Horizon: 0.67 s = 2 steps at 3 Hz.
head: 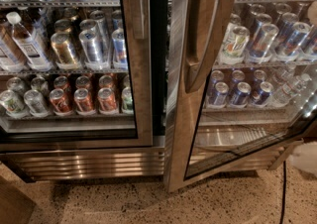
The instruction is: Open right fridge door
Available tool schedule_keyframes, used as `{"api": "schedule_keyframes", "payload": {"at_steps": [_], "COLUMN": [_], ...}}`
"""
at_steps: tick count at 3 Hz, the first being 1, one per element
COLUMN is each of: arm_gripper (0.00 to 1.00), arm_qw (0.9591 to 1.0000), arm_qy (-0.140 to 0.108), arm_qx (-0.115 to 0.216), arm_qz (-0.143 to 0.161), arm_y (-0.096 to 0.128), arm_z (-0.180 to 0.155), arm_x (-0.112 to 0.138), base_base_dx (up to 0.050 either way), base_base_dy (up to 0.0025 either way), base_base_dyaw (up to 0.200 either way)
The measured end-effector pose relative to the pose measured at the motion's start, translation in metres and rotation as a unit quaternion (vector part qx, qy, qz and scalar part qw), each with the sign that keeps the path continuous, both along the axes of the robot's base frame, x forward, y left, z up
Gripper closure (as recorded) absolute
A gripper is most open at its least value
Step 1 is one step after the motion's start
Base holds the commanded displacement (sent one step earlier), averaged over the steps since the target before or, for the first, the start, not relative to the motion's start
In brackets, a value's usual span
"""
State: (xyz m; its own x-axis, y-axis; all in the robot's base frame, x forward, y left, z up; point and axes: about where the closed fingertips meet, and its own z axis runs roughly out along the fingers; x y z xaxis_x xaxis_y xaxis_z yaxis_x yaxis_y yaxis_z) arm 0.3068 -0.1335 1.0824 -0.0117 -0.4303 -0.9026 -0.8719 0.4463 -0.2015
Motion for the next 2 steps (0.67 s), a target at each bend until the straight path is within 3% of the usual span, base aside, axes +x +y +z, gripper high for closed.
{"api": "schedule_keyframes", "payload": {"at_steps": [1,2], "arm_gripper": [0.0,0.0], "arm_qw": [0.9973,0.9882], "arm_qy": [-0.011,-0.034], "arm_qx": [0.047,0.071], "arm_qz": [0.055,0.131], "arm_y": [0.003,0.02], "arm_z": [0.014,0.037], "arm_x": [-0.011,-0.033], "base_base_dx": [0.0,0.0], "base_base_dy": [0.0,0.0], "base_base_dyaw": [0.0,0.0]}}
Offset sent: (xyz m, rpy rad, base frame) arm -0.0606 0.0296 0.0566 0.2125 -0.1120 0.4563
